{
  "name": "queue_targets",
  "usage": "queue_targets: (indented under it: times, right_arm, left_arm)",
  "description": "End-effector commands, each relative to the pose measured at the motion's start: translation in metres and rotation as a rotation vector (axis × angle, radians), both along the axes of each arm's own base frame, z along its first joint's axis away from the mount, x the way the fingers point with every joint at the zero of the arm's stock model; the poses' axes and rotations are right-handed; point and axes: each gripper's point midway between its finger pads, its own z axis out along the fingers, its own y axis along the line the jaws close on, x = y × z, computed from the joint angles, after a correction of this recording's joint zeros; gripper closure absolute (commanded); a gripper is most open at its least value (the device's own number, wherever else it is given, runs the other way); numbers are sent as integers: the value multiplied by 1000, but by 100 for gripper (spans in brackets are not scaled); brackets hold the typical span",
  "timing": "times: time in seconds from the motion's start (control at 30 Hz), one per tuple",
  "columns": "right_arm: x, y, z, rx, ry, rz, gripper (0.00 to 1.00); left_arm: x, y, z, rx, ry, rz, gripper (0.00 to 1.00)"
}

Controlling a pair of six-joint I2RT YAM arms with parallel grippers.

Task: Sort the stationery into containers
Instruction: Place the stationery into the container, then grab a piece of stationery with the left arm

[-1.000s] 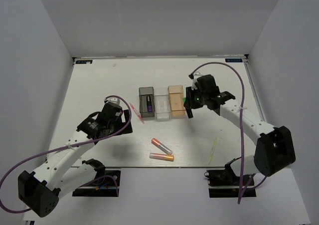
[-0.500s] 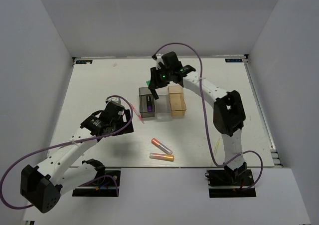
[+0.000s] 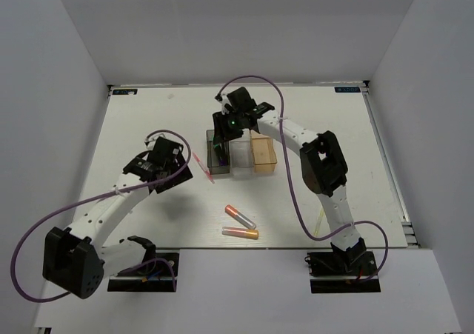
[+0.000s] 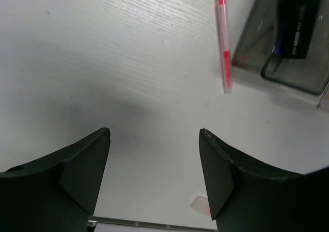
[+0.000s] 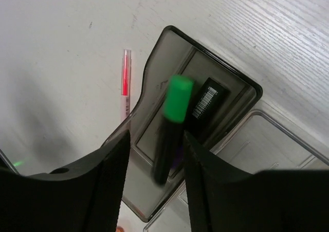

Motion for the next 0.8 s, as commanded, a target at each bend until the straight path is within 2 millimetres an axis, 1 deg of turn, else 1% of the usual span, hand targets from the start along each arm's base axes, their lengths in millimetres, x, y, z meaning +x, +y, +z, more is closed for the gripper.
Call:
queue_targets:
  times: [0.0,0.03,0.07,0.1,0.13,0.17,0.2,0.23,0.27,0.3,0.33,0.37,0.4,0.43,0.47,0.5,0.53,0.57,0.6,0.63,0.67,0.7,0.73,0.77]
  right_arm:
    - [-2,0,13,16,-3,11,50]
    - [-4,1,18,21,-13,17,46]
    - [-5,-1,24,26,-19,18,44]
    - [-6,-1,26,29,-23,23,44]
    - [-7,-3,37,39,-32,16,44]
    - [-7,-5,38,36,-33,16,46]
    - [-11,-8,38,27,-26,19,50]
    - [-11,-12,38,22,-26,17,55]
    - [-11,-19,60,32,-69,4,71]
    - [-20,-25,51,-3,-72,27,80]
    - [-20,-35,79,5,-143,5,90]
    - [-18,-44,83,-10,-174,-3,100]
    - [-29,-58,77,-39,-164,-10,100]
    - [-33,-65,78,-53,-177,3,100]
    - [-35,-75,92,-47,-208,-11,100]
    - [-51,-91,77,-80,-181,-8,100]
    - [-52,-96,78,-74,-198,-13,100]
    - [-57,-108,101,-46,-248,-29,100]
    - [-66,-122,73,-81,-215,-31,100]
    - [-69,-127,72,-80,-220,-34,100]
    - [-80,-136,76,-72,-233,-35,100]
    - [-84,-140,72,-77,-229,-34,100]
    - [-90,-150,58,-95,-204,-44,100]
    - [-92,-153,63,-84,-216,-49,100]
  left_arm:
    - [32,-2,14,-108,-40,110,20]
    - [36,-5,11,-132,-26,110,20]
    - [42,-6,6,-156,-5,125,20]
    - [48,-9,11,-192,-6,139,20]
    - [53,-8,5,-198,14,151,22]
    - [56,-12,-2,-212,40,151,22]
    - [61,-16,1,-235,41,150,22]
    - [69,-18,1,-239,43,156,22]
    - [76,-21,0,-246,55,156,23]
    - [80,-23,-1,-250,61,160,23]
    - [96,-27,-3,-249,62,162,26]
    - [95,-27,-6,-242,88,181,28]
    - [97,-28,-9,-239,101,186,30]
    - [109,-31,-13,-233,116,194,30]
    - [110,-31,-16,-222,130,203,35]
    - [112,-29,-18,-211,145,209,37]
    - [119,-30,-26,-191,163,217,40]
    - [124,-29,-23,-186,164,219,44]
    - [130,-29,-28,-179,179,226,46]
    - [132,-28,-29,-178,184,233,48]
    - [132,-26,-32,-173,198,235,54]
    - [133,-26,-38,-171,215,238,54]
    - [133,-26,-40,-171,220,241,54]
    - [137,-26,-38,-178,211,241,54]
